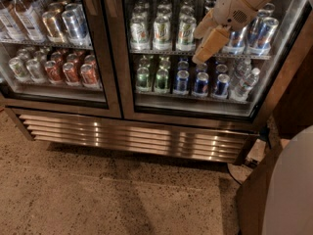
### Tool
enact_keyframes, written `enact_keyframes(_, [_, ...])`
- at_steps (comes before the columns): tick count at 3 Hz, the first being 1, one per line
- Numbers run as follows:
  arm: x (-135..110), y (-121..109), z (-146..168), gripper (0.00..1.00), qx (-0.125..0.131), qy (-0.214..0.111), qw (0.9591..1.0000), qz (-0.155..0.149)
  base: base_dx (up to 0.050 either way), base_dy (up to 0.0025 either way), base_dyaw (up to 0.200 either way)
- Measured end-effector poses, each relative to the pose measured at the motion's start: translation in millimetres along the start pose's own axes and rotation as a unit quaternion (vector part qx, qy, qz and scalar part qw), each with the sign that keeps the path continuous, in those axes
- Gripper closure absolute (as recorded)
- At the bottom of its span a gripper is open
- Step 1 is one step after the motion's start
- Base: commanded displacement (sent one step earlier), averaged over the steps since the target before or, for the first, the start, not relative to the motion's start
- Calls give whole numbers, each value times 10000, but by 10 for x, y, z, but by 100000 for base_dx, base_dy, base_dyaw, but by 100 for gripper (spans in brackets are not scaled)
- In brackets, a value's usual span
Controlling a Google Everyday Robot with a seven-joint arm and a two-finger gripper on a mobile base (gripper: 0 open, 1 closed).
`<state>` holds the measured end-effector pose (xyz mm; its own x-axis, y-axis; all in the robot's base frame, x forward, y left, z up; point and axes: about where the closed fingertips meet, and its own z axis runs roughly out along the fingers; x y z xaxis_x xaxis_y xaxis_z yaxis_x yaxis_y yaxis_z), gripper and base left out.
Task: Close right fridge door
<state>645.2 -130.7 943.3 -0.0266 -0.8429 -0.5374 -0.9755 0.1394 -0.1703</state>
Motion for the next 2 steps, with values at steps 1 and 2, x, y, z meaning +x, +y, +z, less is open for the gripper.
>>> enact_keyframes(1, [0, 0, 0, 0, 0, 0, 10000, 0, 0, 0, 0])
enact_keyframes(2, [0, 0, 0, 0, 0, 0, 10000, 0, 0, 0, 0])
